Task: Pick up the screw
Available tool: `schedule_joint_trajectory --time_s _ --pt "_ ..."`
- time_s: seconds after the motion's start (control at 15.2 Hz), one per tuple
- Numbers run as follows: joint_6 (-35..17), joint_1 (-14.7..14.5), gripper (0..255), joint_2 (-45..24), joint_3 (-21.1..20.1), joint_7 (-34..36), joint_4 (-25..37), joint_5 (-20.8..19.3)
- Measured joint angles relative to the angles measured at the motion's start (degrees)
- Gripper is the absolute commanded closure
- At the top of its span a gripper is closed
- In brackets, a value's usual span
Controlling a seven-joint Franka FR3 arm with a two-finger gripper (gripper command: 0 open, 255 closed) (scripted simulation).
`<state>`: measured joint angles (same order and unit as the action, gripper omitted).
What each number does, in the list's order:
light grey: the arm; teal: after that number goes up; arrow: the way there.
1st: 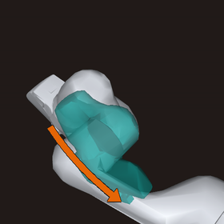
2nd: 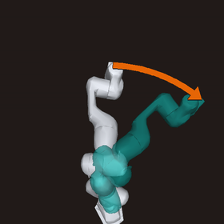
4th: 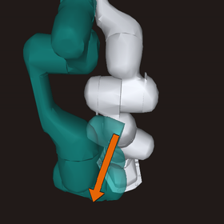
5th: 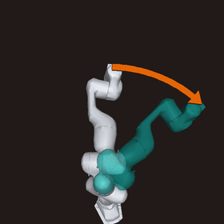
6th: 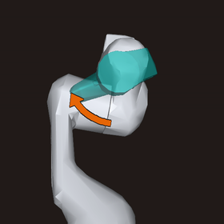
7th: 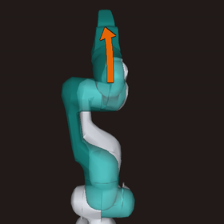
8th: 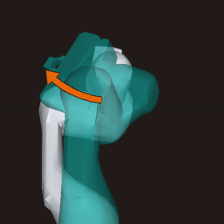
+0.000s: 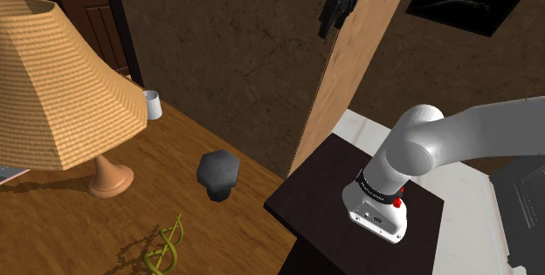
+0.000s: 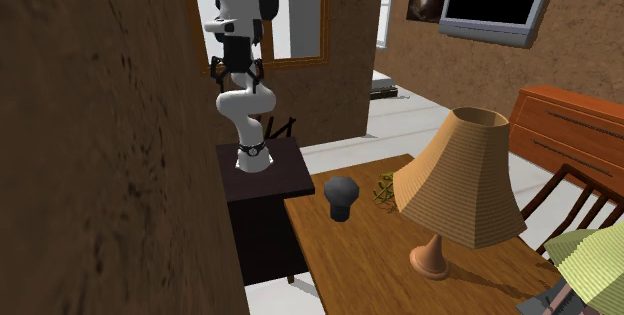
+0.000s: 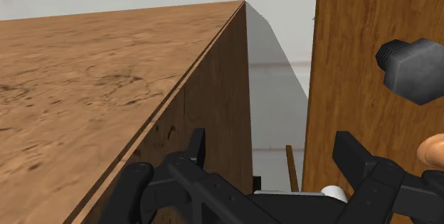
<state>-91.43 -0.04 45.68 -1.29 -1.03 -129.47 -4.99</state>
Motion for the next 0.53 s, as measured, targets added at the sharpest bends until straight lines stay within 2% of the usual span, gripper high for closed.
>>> schedule_joint_trajectory --time_s 0.13,0.53 --pt "-0.22 -0.04 0 0.13 -1.09 0.99 -0.27 -0.10" --pt "-2.42 -0.12 0 -0.48 -13.89 12.91 -2.14 -1.43"
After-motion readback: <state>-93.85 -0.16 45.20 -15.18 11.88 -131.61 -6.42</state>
